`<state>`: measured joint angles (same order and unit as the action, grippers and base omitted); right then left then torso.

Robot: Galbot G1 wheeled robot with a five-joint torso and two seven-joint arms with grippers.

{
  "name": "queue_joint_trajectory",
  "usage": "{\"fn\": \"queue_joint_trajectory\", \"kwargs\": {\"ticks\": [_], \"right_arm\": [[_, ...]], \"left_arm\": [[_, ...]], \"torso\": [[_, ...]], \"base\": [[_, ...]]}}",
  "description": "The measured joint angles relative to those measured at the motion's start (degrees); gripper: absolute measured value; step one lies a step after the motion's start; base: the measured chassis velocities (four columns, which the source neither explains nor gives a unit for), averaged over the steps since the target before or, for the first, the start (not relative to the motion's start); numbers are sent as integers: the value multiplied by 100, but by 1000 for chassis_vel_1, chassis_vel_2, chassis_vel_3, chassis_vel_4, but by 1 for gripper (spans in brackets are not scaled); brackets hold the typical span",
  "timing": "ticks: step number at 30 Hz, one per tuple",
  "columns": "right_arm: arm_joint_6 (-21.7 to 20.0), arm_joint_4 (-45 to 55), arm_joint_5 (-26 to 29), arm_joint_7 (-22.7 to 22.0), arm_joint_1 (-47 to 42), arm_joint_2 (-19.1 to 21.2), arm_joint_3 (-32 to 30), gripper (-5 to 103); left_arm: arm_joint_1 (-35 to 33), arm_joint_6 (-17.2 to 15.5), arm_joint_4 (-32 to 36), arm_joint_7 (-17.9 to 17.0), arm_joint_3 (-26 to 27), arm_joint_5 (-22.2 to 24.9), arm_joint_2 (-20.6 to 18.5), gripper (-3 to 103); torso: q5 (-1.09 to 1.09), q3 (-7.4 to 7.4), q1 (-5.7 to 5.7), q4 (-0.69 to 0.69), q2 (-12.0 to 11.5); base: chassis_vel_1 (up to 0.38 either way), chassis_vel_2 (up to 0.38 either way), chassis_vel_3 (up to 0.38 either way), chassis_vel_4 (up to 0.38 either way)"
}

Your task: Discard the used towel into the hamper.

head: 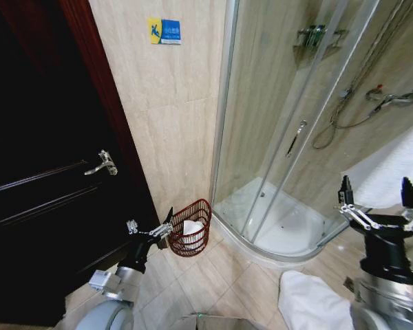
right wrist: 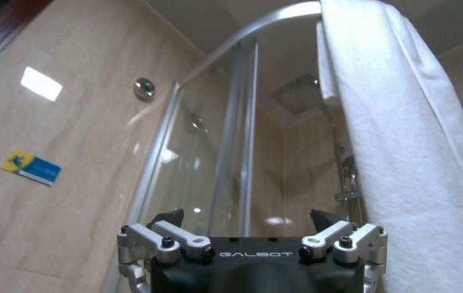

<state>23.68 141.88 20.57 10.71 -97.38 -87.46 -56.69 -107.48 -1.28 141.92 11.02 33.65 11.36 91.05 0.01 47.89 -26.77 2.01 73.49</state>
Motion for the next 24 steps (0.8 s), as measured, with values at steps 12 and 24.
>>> {"fn": "queue_joint_trajectory", "kwargs": {"ticks": [12, 24], "right_arm": [[-54, -145, -6, -76, 238, 172, -9, 100], [-340, -372, 962, -305, 1150, 1284, -609, 100]], "left_arm": [[1, -1, -1, 0, -1, 1, 0, 100], [0, -1, -1, 0, 1, 1, -1, 100]], "torso": [[-1, 1, -1, -3, -1], [-2, 0, 1, -1, 0]], "base": [[-225, -220, 221, 204], [-67, -80, 97, 60]]}}
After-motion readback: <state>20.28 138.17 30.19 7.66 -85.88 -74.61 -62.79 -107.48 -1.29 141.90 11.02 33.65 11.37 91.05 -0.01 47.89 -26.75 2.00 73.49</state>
